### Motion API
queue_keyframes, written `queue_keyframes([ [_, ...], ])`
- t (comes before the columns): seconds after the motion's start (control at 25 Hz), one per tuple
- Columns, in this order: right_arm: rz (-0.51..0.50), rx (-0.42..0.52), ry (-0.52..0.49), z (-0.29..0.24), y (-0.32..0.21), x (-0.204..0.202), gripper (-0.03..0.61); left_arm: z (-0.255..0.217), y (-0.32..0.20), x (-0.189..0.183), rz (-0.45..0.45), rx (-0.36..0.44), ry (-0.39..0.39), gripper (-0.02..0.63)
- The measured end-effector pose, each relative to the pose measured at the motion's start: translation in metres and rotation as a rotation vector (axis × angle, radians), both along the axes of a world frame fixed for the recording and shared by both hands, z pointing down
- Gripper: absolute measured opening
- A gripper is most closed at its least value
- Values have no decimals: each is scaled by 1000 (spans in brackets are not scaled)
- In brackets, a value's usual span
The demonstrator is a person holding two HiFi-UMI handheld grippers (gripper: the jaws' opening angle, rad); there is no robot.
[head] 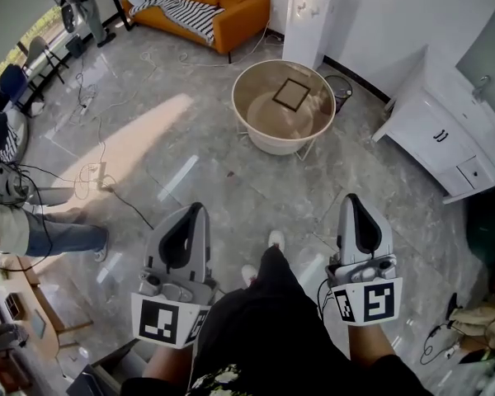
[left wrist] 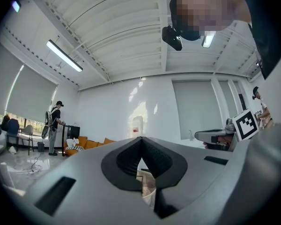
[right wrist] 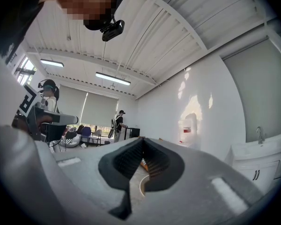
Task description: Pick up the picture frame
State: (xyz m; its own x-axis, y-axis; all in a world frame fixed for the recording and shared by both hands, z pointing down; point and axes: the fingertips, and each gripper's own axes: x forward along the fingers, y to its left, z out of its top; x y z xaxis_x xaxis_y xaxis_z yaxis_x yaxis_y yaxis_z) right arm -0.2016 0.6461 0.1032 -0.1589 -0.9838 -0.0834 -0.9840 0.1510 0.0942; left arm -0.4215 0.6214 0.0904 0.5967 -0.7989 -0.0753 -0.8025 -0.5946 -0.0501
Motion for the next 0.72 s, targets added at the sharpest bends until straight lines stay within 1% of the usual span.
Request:
queue_keyframes([
  [0.24,-9,-18,-13,8,-21,-7,-5,2,-16,-7,-12,2,-20,6],
  [0.48,-26,-2,-2,3,-45,-19,-5,1,-38,-18,-23,8,-19,6],
  [0.72,-22,-12,-2,6,-68,-11,-5,0,-62,-13,-28,8,-14,6],
])
